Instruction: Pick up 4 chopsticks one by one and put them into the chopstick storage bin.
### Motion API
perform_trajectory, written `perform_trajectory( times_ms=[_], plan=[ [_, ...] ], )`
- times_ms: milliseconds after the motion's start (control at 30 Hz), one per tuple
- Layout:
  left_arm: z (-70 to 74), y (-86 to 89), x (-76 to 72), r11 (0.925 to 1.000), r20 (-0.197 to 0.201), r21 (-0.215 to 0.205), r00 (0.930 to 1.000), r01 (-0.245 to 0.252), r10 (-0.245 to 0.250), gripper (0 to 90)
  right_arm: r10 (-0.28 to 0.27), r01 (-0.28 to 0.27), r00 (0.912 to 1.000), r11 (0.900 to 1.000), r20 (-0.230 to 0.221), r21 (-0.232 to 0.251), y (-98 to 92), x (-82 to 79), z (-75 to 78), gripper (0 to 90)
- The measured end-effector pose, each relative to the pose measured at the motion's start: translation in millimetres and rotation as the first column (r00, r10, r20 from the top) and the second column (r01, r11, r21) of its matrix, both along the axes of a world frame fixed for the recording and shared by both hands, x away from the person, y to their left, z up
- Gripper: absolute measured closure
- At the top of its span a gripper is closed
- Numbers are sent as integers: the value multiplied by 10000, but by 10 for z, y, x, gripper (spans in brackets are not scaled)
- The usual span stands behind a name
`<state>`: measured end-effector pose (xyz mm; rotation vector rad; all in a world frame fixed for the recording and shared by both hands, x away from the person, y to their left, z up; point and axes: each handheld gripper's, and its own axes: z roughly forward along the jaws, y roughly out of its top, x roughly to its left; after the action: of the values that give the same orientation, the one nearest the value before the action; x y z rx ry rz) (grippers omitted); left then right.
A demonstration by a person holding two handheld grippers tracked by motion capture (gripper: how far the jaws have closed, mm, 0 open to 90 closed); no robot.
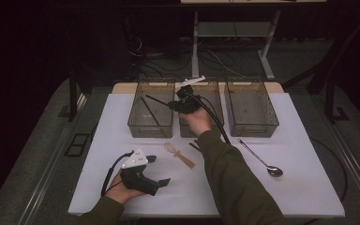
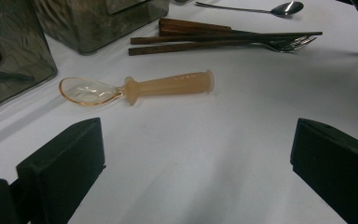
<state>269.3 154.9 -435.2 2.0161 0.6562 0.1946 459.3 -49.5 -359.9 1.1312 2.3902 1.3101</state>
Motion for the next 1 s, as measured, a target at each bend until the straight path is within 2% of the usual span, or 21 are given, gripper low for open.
perform_trajectory(
  times_ms=[133, 267, 433, 767, 800, 833, 933, 1000],
  plan=[
    [-1, 3, 5, 10000, 10, 22, 10000, 0, 0, 16, -170, 169, 9998, 9998, -119, -79, 137, 113, -23, 856],
    [1, 3, 6, 10000, 5, 21, 10000, 8, -8, 16, -384, 374, 9991, 9983, -201, -452, 282, 207, -37, 856],
    [4, -6, -1, 10000, -22, -10, 10000, 15, -15, 16, -637, 616, 9976, 9953, -255, -743, 424, 279, -83, 855],
    [13, 3, 0, 9999, -9, -85, 10000, 54, -54, 16, -711, 657, 9968, 9884, -353, -1367, 652, 382, -198, 846],
    [14, 5, 0, 9999, -5, -88, 10000, 56, -56, 16, -716, 678, 9972, 9876, -220, -1415, 659, 381, -197, 804],
    [15, 7, 0, 9999, 15, -112, 10000, 65, -65, 16, -748, 725, 9971, 9891, -133, -1283, 660, 377, -192, 722],
    [14, 8, 1, 9998, 32, -180, 10000, 40, -40, 16, -759, 751, 9971, 9919, -41, -1020, 628, 370, -147, 591],
    [18, 8, 0, 9999, 42, -98, 10000, 88, -87, 16, -685, 667, 9975, 9940, -176, -865, 596, 361, -111, 522]
  ],
)
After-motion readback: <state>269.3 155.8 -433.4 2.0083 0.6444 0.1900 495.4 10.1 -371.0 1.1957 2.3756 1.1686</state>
